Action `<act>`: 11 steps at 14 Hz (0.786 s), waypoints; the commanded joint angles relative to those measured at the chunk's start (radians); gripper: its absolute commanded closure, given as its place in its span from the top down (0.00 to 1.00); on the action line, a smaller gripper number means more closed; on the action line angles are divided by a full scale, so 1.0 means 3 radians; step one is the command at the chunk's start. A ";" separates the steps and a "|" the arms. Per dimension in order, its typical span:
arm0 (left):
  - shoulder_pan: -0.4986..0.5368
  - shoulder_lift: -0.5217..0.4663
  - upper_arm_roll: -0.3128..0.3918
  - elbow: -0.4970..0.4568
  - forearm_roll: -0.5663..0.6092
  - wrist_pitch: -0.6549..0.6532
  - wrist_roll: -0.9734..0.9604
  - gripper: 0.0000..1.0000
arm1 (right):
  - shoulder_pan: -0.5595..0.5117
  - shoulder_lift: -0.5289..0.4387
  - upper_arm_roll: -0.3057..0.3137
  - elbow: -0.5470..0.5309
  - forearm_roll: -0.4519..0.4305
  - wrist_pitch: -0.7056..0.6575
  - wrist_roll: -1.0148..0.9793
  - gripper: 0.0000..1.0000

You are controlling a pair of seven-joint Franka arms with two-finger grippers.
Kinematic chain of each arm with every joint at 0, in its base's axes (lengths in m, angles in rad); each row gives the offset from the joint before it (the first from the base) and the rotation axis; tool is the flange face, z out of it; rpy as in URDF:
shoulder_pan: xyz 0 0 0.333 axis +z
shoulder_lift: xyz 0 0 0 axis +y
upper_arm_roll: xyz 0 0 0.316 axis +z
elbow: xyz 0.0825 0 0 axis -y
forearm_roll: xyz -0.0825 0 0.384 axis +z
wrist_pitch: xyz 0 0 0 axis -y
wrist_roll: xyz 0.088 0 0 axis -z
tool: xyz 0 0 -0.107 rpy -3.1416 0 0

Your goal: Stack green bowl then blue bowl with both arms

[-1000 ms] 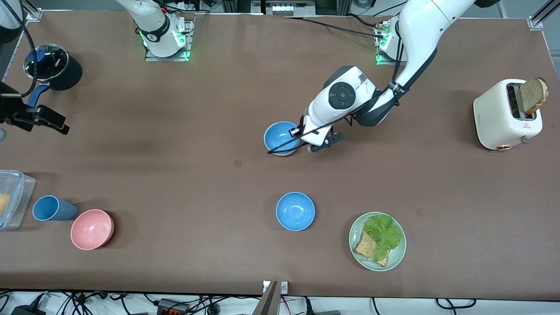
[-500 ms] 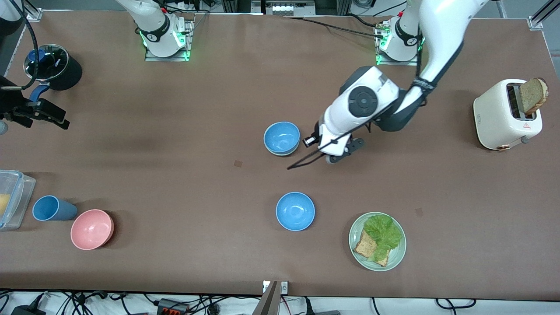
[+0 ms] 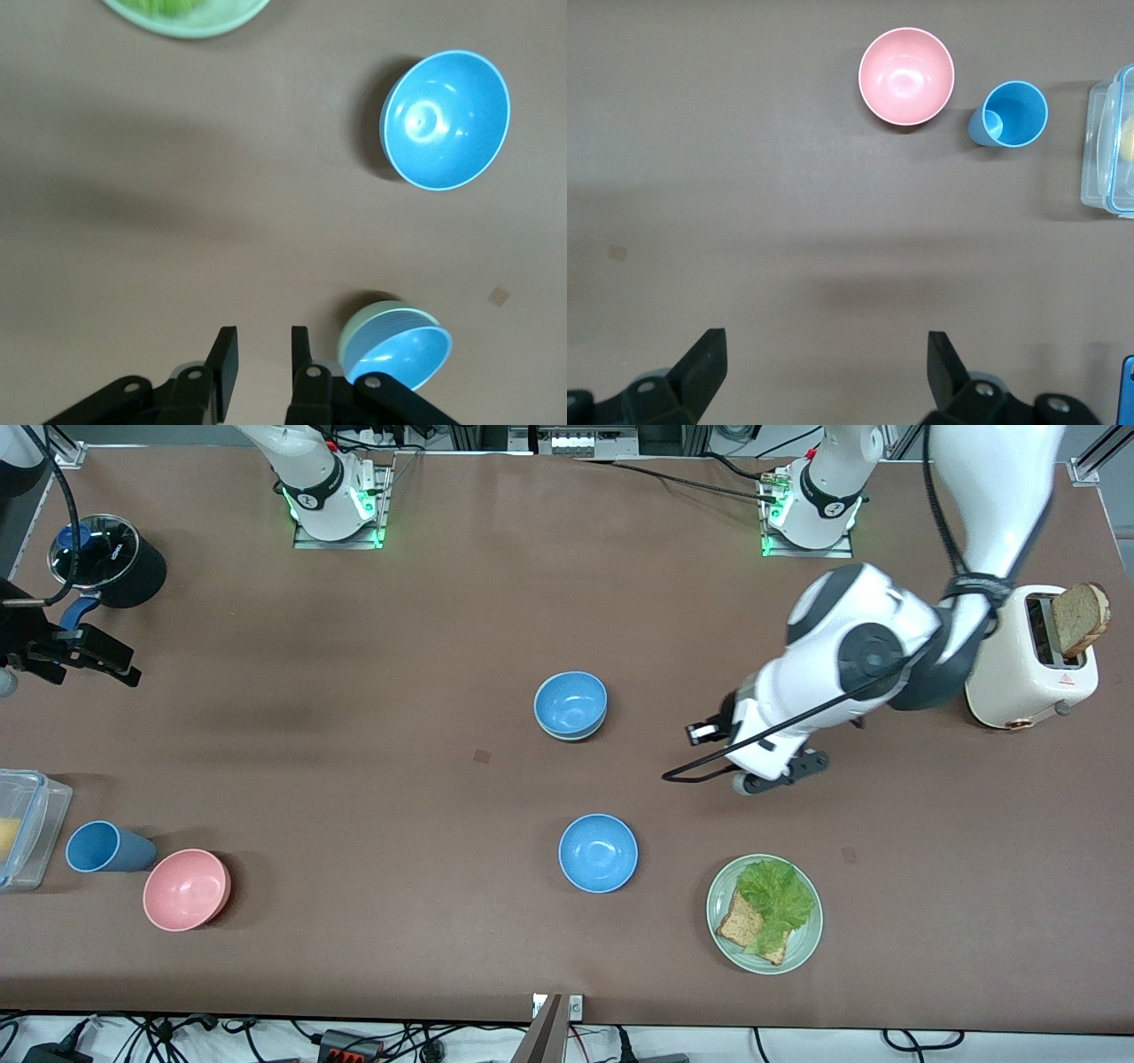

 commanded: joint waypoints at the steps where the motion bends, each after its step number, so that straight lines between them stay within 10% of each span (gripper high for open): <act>1: 0.0167 0.0032 0.0019 0.0148 0.0089 -0.0221 0.0864 0.33 | -0.0006 -0.0047 0.0003 -0.0040 -0.0042 0.0020 -0.0043 1.00; 11: 0.0219 0.0105 0.0411 0.0859 0.0427 -0.0989 0.1980 0.38 | -0.0006 -0.0057 0.0003 -0.0040 -0.0042 -0.0082 -0.0043 1.00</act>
